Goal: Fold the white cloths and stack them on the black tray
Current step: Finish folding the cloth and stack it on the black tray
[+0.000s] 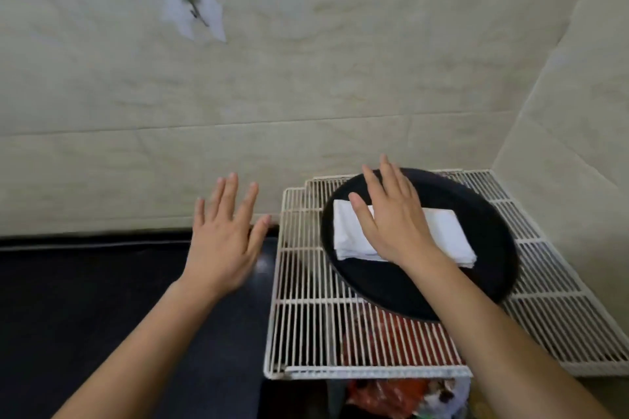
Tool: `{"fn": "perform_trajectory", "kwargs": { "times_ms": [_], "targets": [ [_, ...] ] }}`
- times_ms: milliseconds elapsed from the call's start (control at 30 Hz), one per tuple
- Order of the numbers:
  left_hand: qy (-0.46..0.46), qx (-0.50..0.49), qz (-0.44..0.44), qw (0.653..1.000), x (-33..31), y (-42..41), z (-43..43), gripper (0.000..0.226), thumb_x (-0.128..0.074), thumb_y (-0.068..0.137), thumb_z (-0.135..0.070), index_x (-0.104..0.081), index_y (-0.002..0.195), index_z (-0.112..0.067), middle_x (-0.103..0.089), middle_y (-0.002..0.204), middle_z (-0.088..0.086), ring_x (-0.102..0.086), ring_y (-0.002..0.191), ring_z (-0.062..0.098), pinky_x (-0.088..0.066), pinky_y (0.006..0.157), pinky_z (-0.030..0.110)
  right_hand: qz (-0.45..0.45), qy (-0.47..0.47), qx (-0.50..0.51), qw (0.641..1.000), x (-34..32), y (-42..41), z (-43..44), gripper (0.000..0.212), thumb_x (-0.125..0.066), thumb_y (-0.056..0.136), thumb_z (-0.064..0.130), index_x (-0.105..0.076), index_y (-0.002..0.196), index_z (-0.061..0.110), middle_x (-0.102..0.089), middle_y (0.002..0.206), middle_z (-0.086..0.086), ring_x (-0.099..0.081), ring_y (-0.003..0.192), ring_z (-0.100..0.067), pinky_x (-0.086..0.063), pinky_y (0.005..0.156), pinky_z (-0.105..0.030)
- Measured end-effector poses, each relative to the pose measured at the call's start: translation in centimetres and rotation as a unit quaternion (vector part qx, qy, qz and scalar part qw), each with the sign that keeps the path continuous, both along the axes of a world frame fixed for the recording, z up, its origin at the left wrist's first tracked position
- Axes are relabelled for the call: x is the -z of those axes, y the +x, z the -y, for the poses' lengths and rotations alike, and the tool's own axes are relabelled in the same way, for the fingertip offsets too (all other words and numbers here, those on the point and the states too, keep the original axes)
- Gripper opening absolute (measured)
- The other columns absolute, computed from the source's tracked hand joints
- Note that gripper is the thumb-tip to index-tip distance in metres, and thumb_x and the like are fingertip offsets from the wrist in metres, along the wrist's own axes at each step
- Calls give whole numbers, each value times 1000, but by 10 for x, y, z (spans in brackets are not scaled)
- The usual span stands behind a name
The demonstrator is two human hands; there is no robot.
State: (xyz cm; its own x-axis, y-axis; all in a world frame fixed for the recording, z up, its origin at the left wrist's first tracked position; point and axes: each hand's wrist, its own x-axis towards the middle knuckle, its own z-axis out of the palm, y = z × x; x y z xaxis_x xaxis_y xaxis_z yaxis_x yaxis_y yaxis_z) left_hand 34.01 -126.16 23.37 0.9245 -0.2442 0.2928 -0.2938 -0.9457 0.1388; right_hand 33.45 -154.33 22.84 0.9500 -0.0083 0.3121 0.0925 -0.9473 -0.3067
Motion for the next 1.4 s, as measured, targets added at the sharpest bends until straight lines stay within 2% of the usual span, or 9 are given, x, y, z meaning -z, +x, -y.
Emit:
{"fn": "perform_trajectory", "kwargs": {
  "times_ms": [133, 367, 500, 667, 800, 900, 1067, 1167, 1400],
  "targets": [
    [45, -112, 6, 993, 20, -36, -95, 69, -23, 98, -55, -39, 150, -13, -23, 160, 22, -20, 148, 41, -23, 112, 64, 8, -10, -109, 994, 18, 7, -101, 69, -21, 102, 58, -7, 160, 23, 10, 167, -9, 8, 154, -27, -1, 125, -45],
    [73, -216, 22, 973, 23, -113, -261, 74, -28, 94, -60, -30, 154, -17, -14, 163, 19, -12, 150, 39, -22, 113, 65, 5, -63, -224, 973, 25, -21, -289, 81, -25, 99, 67, 10, 159, 25, 26, 163, -10, 21, 151, -28, 3, 124, -47],
    [62, -274, 31, 959, 19, -172, -382, 75, -23, 94, -64, -20, 157, -24, -5, 165, 16, -3, 152, 37, -16, 115, 65, 43, -71, -259, 962, 18, -49, -416, 84, -26, 97, 70, 9, 159, 25, 26, 163, -9, 21, 151, -27, 2, 124, -48],
    [98, -301, 28, 948, 20, -233, -529, 73, -20, 94, -66, -18, 157, -29, -3, 166, 13, -1, 152, 38, -14, 114, 67, 58, -61, -288, 954, 23, -91, -576, 84, -28, 96, 69, 1, 160, 23, 21, 165, -11, 16, 152, -31, -2, 124, -50],
    [76, -355, 10, 932, 28, -293, -629, 72, -22, 95, -66, -24, 156, -29, -6, 166, 11, -5, 151, 39, -17, 112, 69, 54, -94, -361, 926, 28, -129, -697, 81, -29, 97, 67, -2, 160, 25, 16, 166, -10, 11, 153, -30, -4, 124, -51],
    [71, -393, -3, 917, 34, -323, -698, 72, -18, 95, -67, -21, 157, -30, -4, 166, 8, -5, 151, 39, -18, 112, 70, 54, -104, -404, 907, 28, -145, -776, 78, -27, 97, 67, -1, 160, 28, 17, 166, -8, 13, 153, -29, -5, 124, -51],
    [36, -437, -8, 899, 49, -332, -767, 76, -22, 92, -72, -15, 157, -34, -1, 167, 3, -2, 152, 36, -18, 111, 70, 48, -127, -427, 894, 44, -145, -860, 77, -22, 96, 69, 0, 159, 31, 19, 166, -7, 15, 152, -32, -2, 124, -53],
    [35, -448, -24, 893, 62, -325, -802, 78, -22, 91, -73, -15, 157, -34, -1, 167, 3, -3, 152, 36, -19, 110, 71, 43, -131, -432, 891, 58, -132, -907, 77, -22, 95, 71, -4, 160, 32, 13, 167, -7, 12, 153, -34, -6, 122, -57],
    [85, -460, -76, 880, 79, -266, -940, 77, -23, 91, -72, -24, 156, -30, -11, 166, 7, -12, 149, 42, -27, 105, 73, 14, -128, -446, 886, 87, -56, -1058, 77, -22, 95, 71, -11, 159, 30, 5, 167, -10, 9, 153, -36, -8, 121, -61]
  ]
}}
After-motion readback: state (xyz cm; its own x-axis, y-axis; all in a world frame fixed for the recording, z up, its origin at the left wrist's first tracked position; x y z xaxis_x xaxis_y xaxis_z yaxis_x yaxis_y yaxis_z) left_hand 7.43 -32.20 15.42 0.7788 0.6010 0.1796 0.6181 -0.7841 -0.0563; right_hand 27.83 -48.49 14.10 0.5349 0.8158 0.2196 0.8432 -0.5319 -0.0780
